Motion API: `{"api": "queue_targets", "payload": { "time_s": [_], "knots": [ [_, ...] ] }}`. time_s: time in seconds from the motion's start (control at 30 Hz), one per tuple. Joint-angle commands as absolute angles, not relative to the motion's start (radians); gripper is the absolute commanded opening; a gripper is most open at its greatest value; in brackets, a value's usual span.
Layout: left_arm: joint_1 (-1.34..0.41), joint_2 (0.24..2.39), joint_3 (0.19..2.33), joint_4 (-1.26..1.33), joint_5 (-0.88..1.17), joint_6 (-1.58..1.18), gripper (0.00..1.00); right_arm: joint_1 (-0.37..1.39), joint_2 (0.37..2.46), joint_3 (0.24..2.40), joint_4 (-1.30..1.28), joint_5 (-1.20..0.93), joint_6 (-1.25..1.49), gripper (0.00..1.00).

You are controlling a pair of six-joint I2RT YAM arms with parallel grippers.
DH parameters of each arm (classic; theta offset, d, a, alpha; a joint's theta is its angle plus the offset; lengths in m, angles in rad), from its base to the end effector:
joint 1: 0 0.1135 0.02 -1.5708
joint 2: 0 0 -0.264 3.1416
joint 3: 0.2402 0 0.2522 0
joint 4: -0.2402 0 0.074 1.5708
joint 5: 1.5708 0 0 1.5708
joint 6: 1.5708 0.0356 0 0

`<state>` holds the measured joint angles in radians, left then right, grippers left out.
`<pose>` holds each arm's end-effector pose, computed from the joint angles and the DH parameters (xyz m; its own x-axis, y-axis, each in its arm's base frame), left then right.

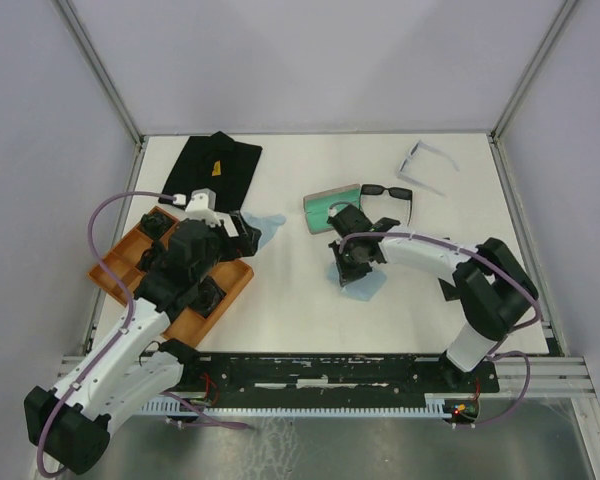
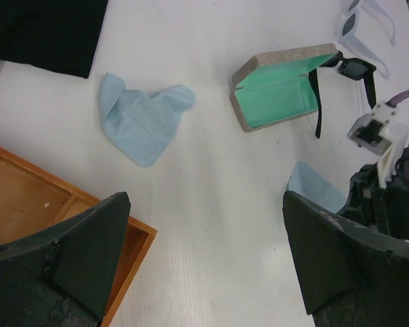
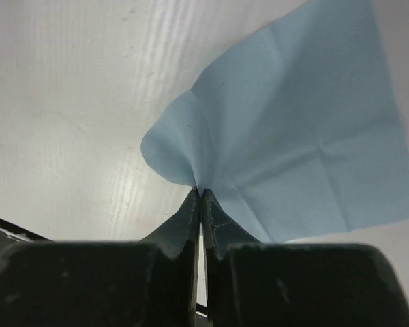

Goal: Organize the sunglasses
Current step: Move the glasses cleaning cloth to the center of the board.

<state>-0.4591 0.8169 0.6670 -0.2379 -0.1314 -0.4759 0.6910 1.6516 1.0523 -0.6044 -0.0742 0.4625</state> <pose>0.1739 -0.0807 0.2874 -0.4528 -0.2828 -0.8456 0.1386 0.9145 -0.3801 0.2424 0.2039 0.1858 -0.9364 -0.1970 -0.2903 -0.2662 0.9380 0.2221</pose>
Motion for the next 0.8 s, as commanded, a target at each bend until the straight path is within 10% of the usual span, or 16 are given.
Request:
{"api": "queue_targets", "payload": {
  "time_s": [0.0,0.33,0.77],
  "knots": [
    [-0.452,0.781,0.642,-0.216,-0.195,-0.583,1.00,0.795,1.733,1.104,-0.480,-0.127,0.570,0.13],
    [-0.452,0.752,0.626,-0.238,-0.284,-0.584,0.99,0.864,1.728,1.126,-0.289,-0.090,0.466,0.47],
    [-0.452,0.786,0.578,-0.120,-0.145,-0.628,0.99,0.706,1.678,1.018,-0.372,0.060,0.330,0.23]
  ]
}}
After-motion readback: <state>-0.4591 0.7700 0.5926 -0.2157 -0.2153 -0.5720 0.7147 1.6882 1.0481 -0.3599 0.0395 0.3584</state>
